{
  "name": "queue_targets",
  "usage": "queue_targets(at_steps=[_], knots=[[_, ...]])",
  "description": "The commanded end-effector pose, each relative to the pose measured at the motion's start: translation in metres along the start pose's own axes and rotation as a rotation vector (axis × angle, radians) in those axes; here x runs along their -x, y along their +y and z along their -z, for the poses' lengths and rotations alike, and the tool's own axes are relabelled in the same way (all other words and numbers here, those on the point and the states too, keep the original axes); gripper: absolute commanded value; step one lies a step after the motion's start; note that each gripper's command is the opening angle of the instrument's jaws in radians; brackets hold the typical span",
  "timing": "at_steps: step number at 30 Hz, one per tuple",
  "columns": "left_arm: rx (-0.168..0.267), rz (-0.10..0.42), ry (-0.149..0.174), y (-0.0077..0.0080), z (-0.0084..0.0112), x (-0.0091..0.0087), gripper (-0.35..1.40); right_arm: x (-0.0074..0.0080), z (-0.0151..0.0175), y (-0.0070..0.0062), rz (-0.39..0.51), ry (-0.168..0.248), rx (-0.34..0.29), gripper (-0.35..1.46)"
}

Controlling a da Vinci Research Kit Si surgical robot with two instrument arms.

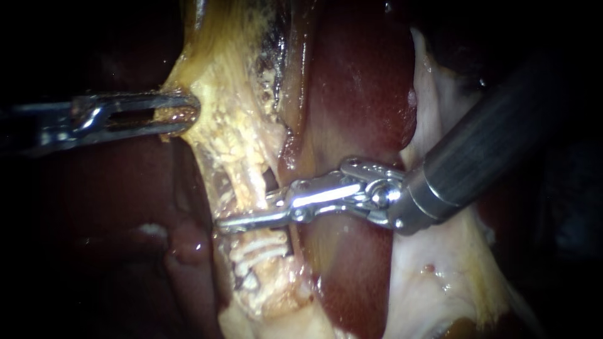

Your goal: Going back third clip left tube

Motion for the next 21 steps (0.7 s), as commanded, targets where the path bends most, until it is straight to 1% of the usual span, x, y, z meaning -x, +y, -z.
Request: queue_targets(at_steps=[1, 6, 8, 10, 12, 14, 16, 21], knots=[[0.0, 0.0, 0.0, 0.0, 0.0, 0.0, -0.35, 0.0, 0.0001, 0.0, 0.001, 0.001, 0.002, -0.35], [0.0, 0.0, -0.001, 0.0, 0.0, -0.0001, -0.35, 0.0, 0.0002, -0.0001, 0.0, 0.002, 0.002, -0.35], [0.0, 0.0, -0.001, 0.0, 0.0, -0.0001, -0.35, 0.0, 0.0002, -0.0001, 0.0, 0.002, 0.002, 0.04], [0.001, -0.001, -0.001, 0.0, 0.0, -0.0002, -0.35, 0.0, 0.0002, 0.0, 0.018, 0.005, 0.007, 0.35], [0.001, -0.001, -0.001, 0.0, 0.0, -0.0002, -0.35, 0.0, 0.0002, 0.0, 0.066, 0.007, 0.016, 0.48], [0.001, -0.001, -0.001, 0.0, 0.0001, -0.0003, -0.35, 0.0001, 0.0004, -0.0001, 0.149, 0.019, 0.047, 0.57], [0.0, -0.001, -0.001, 0.0001, 0.0002, -0.0003, -0.35, 0.0001, 0.0004, -0.0001, 0.212, 0.03, 0.078, 0.6], [0.0, -0.002, -0.001, 0.0001, 0.0003, -0.0003, -0.35, 0.0007, 0.0016, -0.0003, 0.302, 0.025, 0.092, 0.6]])
